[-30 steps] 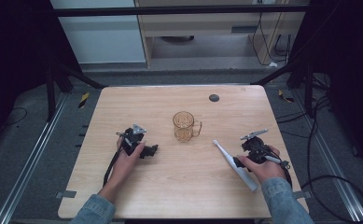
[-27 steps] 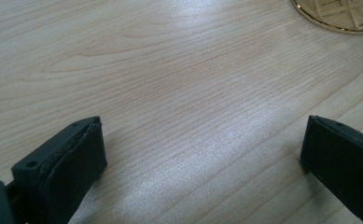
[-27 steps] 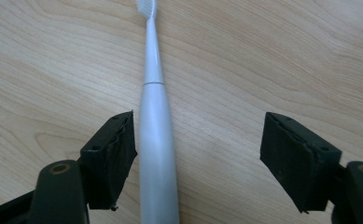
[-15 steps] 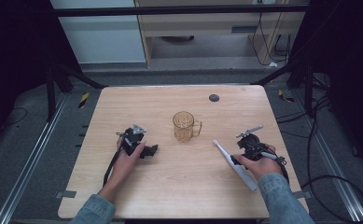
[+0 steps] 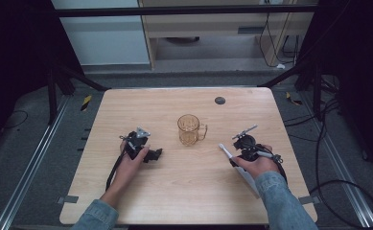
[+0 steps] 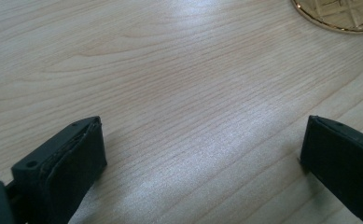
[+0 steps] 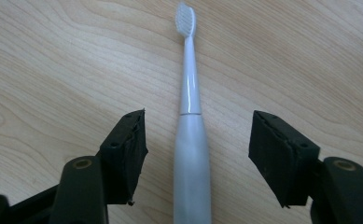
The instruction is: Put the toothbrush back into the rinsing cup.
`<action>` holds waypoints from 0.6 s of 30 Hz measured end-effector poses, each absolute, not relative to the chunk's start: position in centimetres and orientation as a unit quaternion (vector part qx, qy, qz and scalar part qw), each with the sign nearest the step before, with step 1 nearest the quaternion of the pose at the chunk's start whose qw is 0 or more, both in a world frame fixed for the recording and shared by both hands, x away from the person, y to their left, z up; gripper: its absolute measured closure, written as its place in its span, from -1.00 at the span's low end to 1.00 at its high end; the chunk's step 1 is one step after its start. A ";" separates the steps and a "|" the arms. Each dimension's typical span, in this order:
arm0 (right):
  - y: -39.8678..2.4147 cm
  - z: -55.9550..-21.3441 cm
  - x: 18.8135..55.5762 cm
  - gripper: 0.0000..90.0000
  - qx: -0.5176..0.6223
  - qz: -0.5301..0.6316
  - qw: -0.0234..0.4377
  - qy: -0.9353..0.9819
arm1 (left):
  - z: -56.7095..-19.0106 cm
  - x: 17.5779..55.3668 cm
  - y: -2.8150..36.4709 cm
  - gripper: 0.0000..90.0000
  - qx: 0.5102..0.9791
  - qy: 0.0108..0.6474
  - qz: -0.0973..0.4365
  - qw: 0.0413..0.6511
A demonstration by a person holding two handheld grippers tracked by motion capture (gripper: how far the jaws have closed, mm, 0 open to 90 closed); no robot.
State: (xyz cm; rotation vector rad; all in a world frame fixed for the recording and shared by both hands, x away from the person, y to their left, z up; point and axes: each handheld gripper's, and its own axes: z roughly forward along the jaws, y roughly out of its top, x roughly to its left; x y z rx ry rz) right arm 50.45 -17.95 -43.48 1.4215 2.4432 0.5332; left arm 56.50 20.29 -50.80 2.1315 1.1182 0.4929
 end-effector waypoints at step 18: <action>-17.5 -44.2 51.1 0.07 0.491 0.170 0.108 0.847 | -50.8 56.5 20.3 -1.00 0.817 0.429 0.189 0.336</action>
